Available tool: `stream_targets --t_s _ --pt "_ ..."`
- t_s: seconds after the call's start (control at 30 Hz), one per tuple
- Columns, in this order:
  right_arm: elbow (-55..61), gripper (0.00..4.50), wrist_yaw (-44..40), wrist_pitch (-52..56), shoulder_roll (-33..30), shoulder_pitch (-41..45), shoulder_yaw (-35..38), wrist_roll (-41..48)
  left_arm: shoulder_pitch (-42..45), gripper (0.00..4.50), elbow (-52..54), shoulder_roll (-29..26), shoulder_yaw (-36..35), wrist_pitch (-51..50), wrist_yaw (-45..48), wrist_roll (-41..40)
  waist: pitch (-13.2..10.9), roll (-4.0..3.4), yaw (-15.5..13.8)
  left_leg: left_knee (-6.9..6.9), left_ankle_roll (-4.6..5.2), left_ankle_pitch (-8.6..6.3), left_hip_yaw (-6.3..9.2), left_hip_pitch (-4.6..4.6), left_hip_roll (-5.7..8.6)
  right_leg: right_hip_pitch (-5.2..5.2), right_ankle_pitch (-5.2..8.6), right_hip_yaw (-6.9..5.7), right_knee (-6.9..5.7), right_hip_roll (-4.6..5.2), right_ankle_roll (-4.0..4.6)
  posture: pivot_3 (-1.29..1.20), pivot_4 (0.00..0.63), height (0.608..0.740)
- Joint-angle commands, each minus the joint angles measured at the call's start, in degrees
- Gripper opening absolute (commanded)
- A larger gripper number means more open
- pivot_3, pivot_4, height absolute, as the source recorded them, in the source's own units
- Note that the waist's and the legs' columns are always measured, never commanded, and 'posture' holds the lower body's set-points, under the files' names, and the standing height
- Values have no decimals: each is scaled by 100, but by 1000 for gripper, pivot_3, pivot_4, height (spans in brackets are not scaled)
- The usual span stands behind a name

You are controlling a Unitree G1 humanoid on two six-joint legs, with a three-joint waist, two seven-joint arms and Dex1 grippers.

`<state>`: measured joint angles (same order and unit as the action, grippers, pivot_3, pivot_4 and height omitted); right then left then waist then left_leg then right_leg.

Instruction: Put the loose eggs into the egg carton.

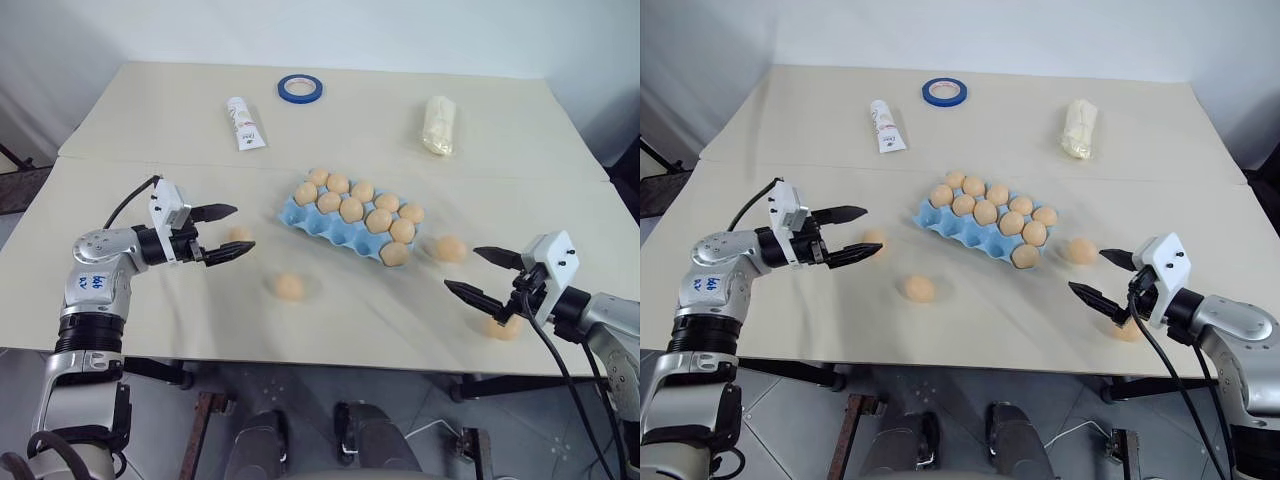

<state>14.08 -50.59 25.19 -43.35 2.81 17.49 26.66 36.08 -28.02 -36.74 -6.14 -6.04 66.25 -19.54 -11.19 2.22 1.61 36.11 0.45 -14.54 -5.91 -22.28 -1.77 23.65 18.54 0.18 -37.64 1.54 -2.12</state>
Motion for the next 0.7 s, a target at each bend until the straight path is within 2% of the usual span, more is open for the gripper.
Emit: stream_targets --t_s 0.03,0.3,0.47,0.6,0.7 --pt "168 4500 -34 -39 -109 18 133 94 29 4465 110 -20 -123 280 17 -26 0 0 0 0 0 0 0 0 0 0 0 0 0 0 0 0 150 740" --pt "321 4500 173 126 -107 14 292 149 79 4465 348 44 -119 -263 -340 -141 0 0 3 -2 0 0 0 -1 0 0 0 0 0 0 0 0 150 740" --pt "893 4500 571 624 -80 -206 698 400 -3 4465 579 29 -1 -432 -60 -185 0 0 -4 -3 0 0 2 -1 0 0 0 -1 0 1 0 0 150 740" --pt "1849 4500 999 975 223 -1197 1610 688 -10 4465 454 138 103 82 585 -219 0 0 -34 -7 -6 0 10 -3 0 -1 2 -8 4 0 2 0 150 740" --pt "2348 4500 1363 1006 617 -1892 2001 705 -80 4465 413 246 122 240 1055 -361 0 0 -26 -5 -6 0 10 -5 0 -3 3 -8 8 1 1 0 150 740"
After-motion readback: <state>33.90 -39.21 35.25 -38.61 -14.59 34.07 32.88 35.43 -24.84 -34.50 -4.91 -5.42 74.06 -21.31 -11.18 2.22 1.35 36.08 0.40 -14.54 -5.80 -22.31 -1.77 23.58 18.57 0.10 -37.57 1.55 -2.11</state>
